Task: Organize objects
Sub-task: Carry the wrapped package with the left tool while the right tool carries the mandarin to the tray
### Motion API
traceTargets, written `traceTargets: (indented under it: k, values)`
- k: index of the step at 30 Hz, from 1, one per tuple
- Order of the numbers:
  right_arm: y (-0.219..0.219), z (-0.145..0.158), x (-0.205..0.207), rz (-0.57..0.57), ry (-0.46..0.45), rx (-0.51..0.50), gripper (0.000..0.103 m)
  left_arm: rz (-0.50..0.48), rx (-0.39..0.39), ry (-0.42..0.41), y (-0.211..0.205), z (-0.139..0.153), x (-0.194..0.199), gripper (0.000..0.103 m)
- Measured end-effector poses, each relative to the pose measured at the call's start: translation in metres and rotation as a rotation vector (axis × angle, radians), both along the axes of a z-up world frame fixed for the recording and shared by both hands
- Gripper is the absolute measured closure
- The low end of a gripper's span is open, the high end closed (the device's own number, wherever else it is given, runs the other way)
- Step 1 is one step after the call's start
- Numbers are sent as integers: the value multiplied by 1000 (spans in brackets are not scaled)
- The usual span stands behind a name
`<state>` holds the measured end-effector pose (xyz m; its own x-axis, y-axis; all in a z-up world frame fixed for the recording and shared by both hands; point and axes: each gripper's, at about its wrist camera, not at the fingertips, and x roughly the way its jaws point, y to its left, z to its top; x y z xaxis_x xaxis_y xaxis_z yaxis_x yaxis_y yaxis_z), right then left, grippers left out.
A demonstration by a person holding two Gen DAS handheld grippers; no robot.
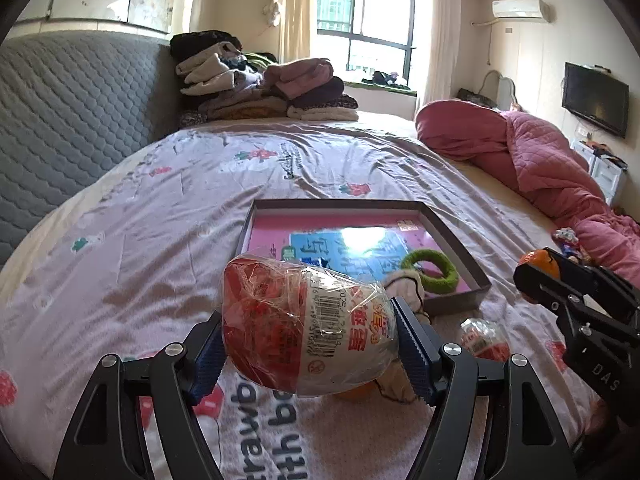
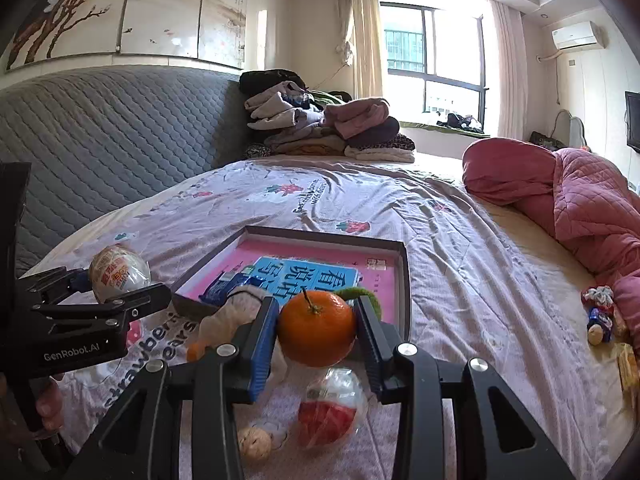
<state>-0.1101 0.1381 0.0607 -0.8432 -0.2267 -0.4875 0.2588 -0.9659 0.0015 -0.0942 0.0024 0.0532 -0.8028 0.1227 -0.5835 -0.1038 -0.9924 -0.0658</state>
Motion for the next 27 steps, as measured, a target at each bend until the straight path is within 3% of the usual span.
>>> traceTargets:
  k: [27]
  values:
    - [-3, 18, -93, -5, -15, 45, 64, 6, -18, -27, 4, 15, -103, 27]
